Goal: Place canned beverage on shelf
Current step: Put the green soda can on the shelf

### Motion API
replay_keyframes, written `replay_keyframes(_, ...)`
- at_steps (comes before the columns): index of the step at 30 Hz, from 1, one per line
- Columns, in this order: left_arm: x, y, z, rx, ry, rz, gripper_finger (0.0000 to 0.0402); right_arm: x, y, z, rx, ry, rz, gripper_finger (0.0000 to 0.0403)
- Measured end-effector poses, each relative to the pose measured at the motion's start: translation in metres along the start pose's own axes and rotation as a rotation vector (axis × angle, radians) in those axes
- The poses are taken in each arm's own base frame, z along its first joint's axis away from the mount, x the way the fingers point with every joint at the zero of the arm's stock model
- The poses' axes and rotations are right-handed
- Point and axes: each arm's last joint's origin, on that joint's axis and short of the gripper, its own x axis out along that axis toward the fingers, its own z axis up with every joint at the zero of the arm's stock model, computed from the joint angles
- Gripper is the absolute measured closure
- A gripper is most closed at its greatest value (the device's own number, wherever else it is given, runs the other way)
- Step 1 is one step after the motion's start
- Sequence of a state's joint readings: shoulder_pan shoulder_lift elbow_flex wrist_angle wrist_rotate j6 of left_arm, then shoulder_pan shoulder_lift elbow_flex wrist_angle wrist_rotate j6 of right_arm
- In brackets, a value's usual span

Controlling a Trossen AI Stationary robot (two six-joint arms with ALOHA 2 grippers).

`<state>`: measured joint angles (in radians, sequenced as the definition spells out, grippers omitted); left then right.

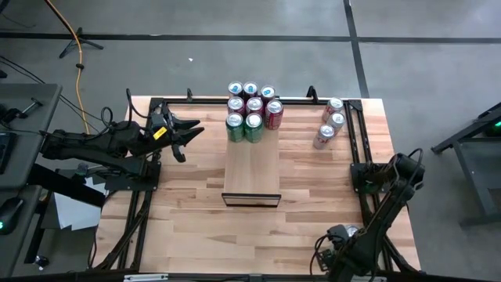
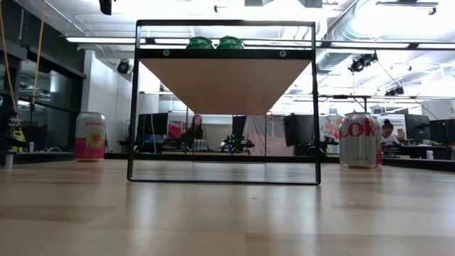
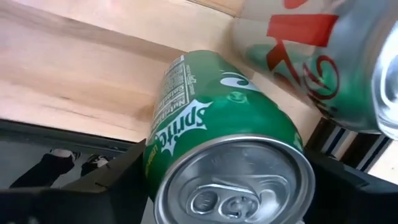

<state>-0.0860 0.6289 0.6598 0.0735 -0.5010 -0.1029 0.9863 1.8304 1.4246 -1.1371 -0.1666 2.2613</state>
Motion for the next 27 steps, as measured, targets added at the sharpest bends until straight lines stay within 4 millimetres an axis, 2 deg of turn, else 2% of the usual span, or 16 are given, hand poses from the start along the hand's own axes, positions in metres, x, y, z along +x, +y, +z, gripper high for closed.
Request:
replay_keyframes(3,0.0,0.0,0.0,0.0,0.0,0.003,0.033,-0.011,-0.001,-0.002,-0.037,0.031,0.042,0.0115)
replay_keyframes(6,0.0,0.0,0.0,0.0,0.0,0.003,0.033,-0.038,-0.001,-0.007,-0.132,0.082,0.115,0.0115)
replay_keyframes(10,0.0,0.0,0.0,-0.021,0.0,0.003,0.033,-0.092,-0.001,-0.011,-0.272,0.094,0.298,0.0115)
replay_keyframes(12,0.0,0.0,0.0,-0.031,0.0,0.003,0.0328,-0.124,0.002,-0.004,-0.311,0.065,0.389,0.0115)
replay_keyframes(16,0.0,-0.001,0.0,-0.035,0.006,-0.038,0.0309,-0.179,0.013,0.031,-0.38,-0.085,0.531,0.0115)
replay_keyframes(19,0.0,-0.004,0.001,-0.062,0.018,-0.123,0.0279,-0.211,0.02,0.065,-0.439,-0.193,0.596,0.0115)
replay_keyframes(23,0.001,-0.01,0.01,-0.161,0.028,-0.275,0.0227,-0.233,0.024,0.112,-0.516,-0.302,0.574,0.0115)
replay_keyframes(27,0.008,-0.022,0.016,-0.251,0.09,-0.435,0.0175,-0.241,0.03,0.151,-0.607,-0.362,0.55,0.0115)
